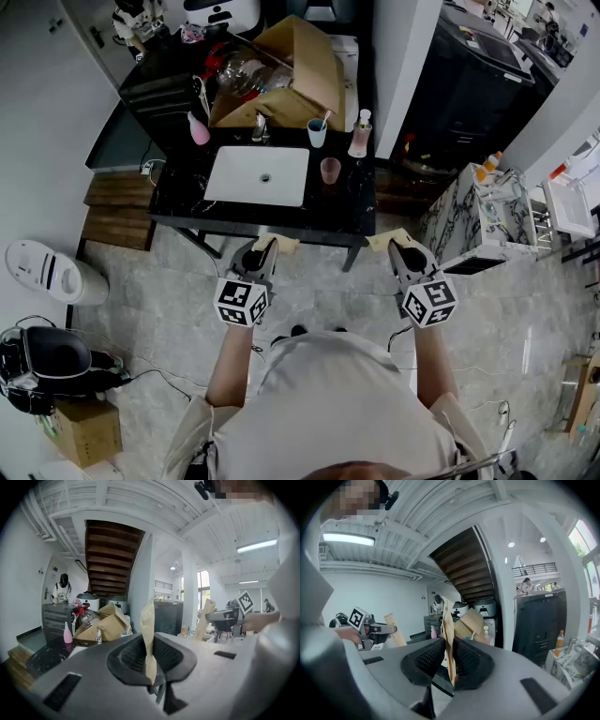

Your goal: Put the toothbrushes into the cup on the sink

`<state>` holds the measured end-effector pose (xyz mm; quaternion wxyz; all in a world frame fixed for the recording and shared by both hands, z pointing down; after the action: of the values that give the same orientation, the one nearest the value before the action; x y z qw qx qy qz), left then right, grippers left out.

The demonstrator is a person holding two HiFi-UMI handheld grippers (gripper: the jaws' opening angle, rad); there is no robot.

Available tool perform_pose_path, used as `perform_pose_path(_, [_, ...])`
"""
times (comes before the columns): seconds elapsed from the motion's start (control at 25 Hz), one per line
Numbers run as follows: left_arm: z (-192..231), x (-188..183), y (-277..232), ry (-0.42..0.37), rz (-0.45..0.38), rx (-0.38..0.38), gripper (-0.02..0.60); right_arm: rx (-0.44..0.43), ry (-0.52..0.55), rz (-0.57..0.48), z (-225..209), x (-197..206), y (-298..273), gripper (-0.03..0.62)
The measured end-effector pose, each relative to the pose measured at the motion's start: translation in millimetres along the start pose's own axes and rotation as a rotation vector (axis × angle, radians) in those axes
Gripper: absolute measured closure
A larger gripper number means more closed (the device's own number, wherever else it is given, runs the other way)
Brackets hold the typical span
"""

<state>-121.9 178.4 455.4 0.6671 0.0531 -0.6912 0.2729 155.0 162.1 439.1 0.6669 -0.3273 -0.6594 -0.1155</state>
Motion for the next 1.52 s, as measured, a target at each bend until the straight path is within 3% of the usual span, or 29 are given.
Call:
perform_pose_path(0.48, [-1, 0, 5, -0.009, -0.001, 0.022, 0.548, 0.008, -0.030, -0.015, 9, -1, 0, 0.520])
perform_pose_path(1.52, [43, 20, 14, -0.018, 0.024, 0.123, 0.548, 0.083, -0.043, 0.000, 60, 3, -23, 0.520])
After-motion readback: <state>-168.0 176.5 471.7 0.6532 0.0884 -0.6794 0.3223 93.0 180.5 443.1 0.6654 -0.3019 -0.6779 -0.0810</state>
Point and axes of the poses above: the fingertips, and each gripper's own axes: y backward along the fingers, z to its left, x out of its underside, the point moved 1 cm from there along y, backward along the fingers, and after that the axes turned 8 degrees about z, right-handed, at the moved point
